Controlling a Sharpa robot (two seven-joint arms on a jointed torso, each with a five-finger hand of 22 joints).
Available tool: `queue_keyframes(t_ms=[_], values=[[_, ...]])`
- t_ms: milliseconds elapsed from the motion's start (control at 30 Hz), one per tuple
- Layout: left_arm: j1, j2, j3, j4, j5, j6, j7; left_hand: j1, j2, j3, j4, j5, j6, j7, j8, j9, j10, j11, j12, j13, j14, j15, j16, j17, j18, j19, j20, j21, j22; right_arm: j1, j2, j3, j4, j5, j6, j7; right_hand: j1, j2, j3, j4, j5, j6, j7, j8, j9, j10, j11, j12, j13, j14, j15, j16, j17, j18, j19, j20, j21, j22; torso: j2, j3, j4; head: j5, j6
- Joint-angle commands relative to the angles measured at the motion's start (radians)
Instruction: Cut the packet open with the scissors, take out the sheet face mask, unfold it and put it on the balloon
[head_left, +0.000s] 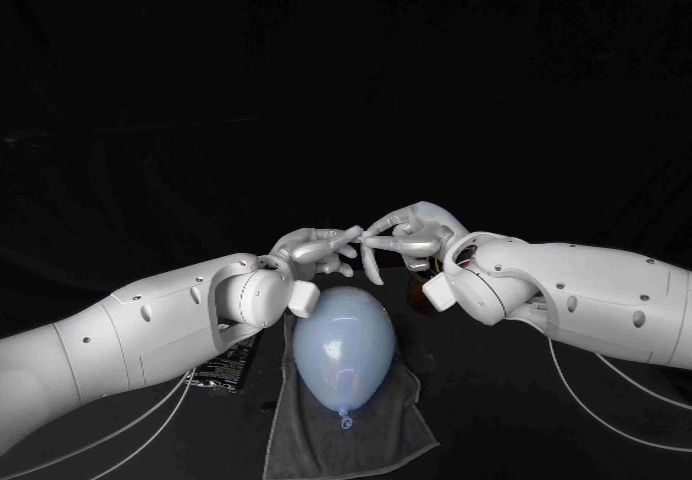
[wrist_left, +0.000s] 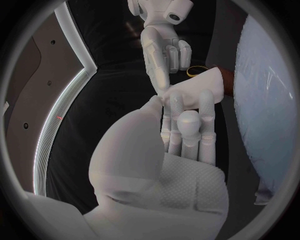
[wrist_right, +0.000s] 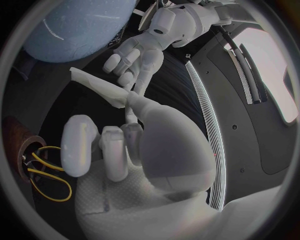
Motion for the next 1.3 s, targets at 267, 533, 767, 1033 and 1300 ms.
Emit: queue_keyframes(t_ms=[267,533,767,1033,1300], values=[[0.001,0.0,0.001,0.002,-0.016,0.012,0.015,0.115,0.014,0.131,-0.034,0.001,0.012,-0.009,0.002,0.003,-0.008,-0.01,-0.019,-0.011,-0.007,-0.012,0.002,-0.007,0.014,-0.018,-0.005,0.025,0.016,0.0,0.001,0.001,0.0,-0.013,0.015,0.0,0.003,0.009,0.005,0.002,0.003,0.007,-0.002,0.004,0.001,0.039,-0.006,0.003,0.167,0.106,-0.007,0.004,0.263,0.004,-0.001,-0.006,-0.004,0.18,0.0,0.0,0.0003,0.0,-0.001],[0.001,-0.002,0.001,0.002,-0.016,0.013,0.024,0.047,-0.056,0.462,-0.129,-0.001,0.001,0.009,0.027,0.04,0.018,0.003,-0.043,-0.025,-0.008,-0.002,0.005,-0.01,0.014,-0.06,-0.019,0.114,0.081,0.0,-0.002,0.001,0.0,-0.014,0.012,0.001,0.003,0.009,0.005,0.002,0.003,0.007,-0.002,0.004,0.001,0.039,-0.006,0.003,0.167,0.106,-0.007,0.004,0.263,0.004,-0.001,-0.006,-0.004,0.18,0.0,0.0003,-0.0004,0.001,-0.001],[0.001,-0.005,0.001,0.001,-0.016,0.004,0.035,-0.036,-0.061,0.547,-0.188,-0.001,-0.013,0.008,0.05,0.072,0.021,0.002,-0.037,-0.018,-0.005,-0.001,0.011,-0.007,0.014,-0.072,-0.017,0.136,0.095,0.0,-0.006,0.001,-0.001,-0.014,0.01,0.002,-0.001,0.007,0.011,-0.001,0.003,0.005,-0.002,0.009,0.003,0.039,-0.006,0.004,0.168,0.106,-0.007,0.004,0.263,0.004,0.0,-0.006,-0.003,0.181,0.0,0.0002,0.0,0.0,-0.001],[0.001,-0.01,0.001,-0.005,-0.016,-0.005,0.044,-0.062,-0.058,0.567,-0.212,-0.001,-0.018,0.007,0.058,0.084,0.021,0.002,-0.034,-0.015,-0.004,-0.001,0.015,-0.003,0.014,-0.075,-0.017,0.143,0.099,0.0,-0.014,0.001,-0.004,-0.007,0.006,0.005,-0.005,0.004,0.013,-0.004,0.003,0.001,-0.002,0.012,0.005,0.033,-0.006,-0.008,0.159,0.106,-0.007,0.004,0.263,0.005,-0.002,-0.006,-0.007,0.18,0.0,0.0002,0.0,0.001,-0.002],[0.001,-0.016,0.002,-0.01,-0.05,0.017,0.03,-0.074,-0.06,0.58,-0.231,-0.001,-0.018,0.007,0.063,0.091,0.022,0.001,-0.033,-0.013,0.001,-0.002,0.022,0.008,0.015,-0.076,-0.018,0.149,0.102,0.0,-0.022,0.001,-0.007,0.012,-0.001,0.011,-0.008,0.002,0.015,-0.005,0.003,-0.003,-0.002,0.014,0.005,0.028,-0.006,-0.017,0.152,0.106,-0.007,0.004,0.263,0.006,-0.005,-0.006,-0.014,0.178,0.0,0.0011,0.0005,0.001,-0.001]])
